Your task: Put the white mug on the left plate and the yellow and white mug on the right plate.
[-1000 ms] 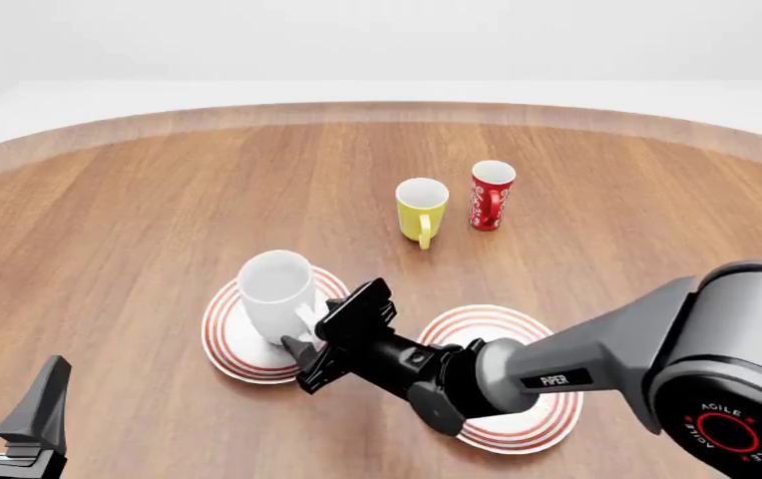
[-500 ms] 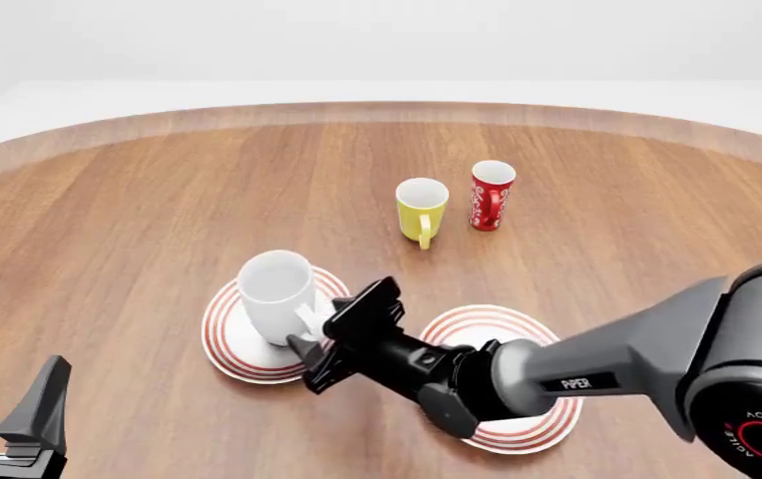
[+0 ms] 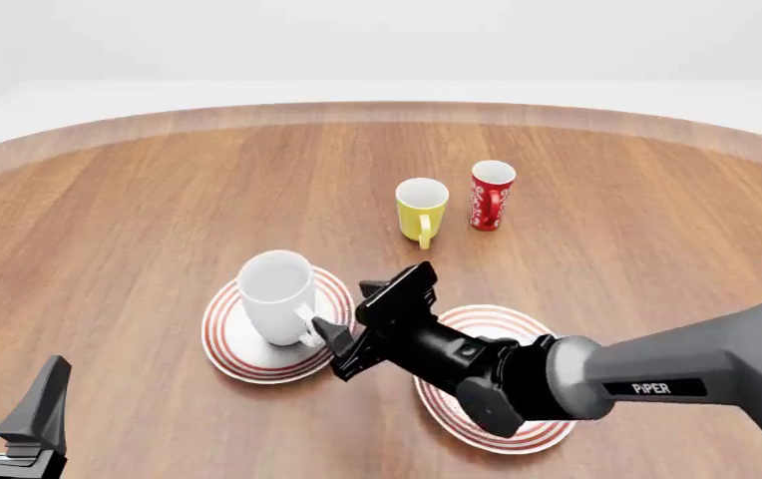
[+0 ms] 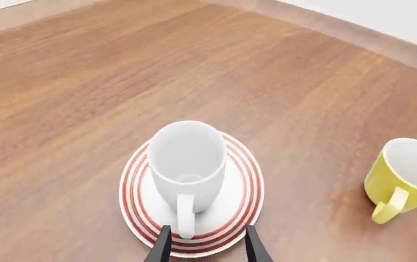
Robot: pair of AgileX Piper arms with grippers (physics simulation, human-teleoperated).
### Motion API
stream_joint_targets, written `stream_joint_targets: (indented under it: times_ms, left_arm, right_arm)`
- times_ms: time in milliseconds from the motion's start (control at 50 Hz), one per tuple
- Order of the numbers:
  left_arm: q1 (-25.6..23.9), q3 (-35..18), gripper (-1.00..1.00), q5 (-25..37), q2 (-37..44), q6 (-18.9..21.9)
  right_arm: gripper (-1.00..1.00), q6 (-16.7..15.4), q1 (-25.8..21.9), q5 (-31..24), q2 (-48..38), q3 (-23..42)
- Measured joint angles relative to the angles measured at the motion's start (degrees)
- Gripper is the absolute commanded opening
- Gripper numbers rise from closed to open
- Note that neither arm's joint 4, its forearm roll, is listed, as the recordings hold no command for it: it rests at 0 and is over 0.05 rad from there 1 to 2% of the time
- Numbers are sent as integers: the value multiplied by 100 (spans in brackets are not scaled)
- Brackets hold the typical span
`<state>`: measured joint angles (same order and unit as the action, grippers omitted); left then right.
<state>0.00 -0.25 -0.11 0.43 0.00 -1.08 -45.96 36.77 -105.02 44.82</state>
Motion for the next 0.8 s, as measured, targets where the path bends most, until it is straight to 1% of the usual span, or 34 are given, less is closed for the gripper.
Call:
stream_joint_targets:
  times_ms: [380, 800]
  left_arm:
    - [0, 0, 100, 0, 0, 0]
    - [0, 0, 100, 0, 0, 0]
  right_arm:
    - [100, -21, 425, 201, 382, -354]
    - [100, -42, 1008, 422, 549, -453]
